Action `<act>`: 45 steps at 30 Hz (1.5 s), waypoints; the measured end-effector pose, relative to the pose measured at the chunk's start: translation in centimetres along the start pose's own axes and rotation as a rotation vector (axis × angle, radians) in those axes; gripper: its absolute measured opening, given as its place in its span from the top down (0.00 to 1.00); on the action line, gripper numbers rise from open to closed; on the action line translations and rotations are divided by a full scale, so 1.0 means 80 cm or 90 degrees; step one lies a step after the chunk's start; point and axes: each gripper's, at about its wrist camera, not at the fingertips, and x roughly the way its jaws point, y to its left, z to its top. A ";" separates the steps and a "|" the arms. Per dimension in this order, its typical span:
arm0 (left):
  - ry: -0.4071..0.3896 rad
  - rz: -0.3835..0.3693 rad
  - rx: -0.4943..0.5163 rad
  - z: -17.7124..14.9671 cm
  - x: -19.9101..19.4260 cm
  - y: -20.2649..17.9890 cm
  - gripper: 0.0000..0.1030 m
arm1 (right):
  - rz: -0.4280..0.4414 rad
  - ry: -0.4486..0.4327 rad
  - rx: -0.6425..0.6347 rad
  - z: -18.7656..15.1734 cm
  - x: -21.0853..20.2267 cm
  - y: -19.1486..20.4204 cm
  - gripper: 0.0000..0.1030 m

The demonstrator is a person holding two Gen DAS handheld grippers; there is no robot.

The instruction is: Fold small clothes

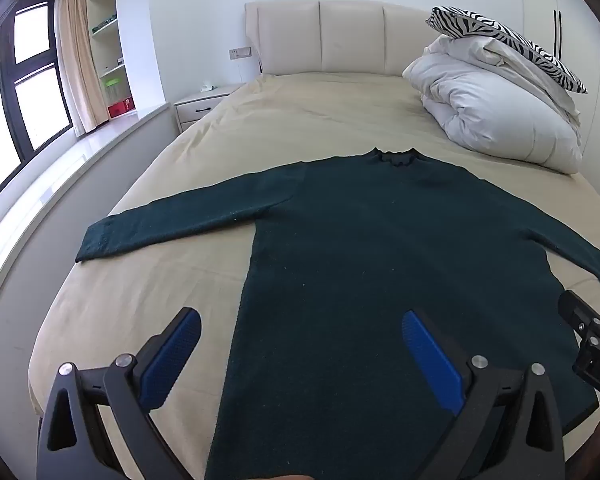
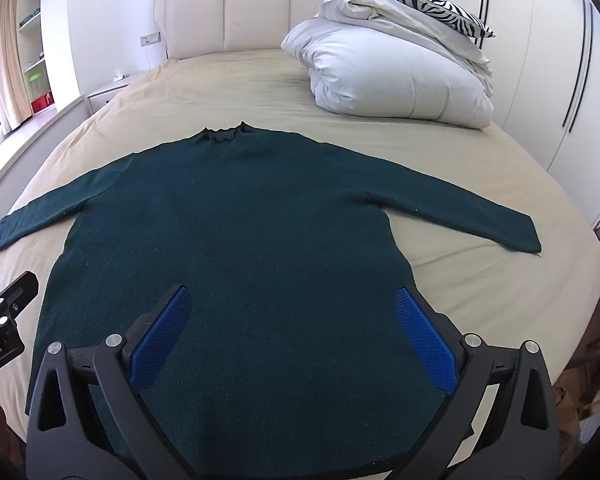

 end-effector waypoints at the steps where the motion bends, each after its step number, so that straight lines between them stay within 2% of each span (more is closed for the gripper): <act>1: -0.002 -0.001 0.000 0.000 0.000 0.000 0.00 | 0.000 -0.001 0.001 0.000 0.000 0.000 0.00; 45: 0.001 -0.005 -0.004 -0.004 0.007 0.011 0.00 | -0.004 -0.001 -0.003 -0.001 -0.007 -0.002 0.00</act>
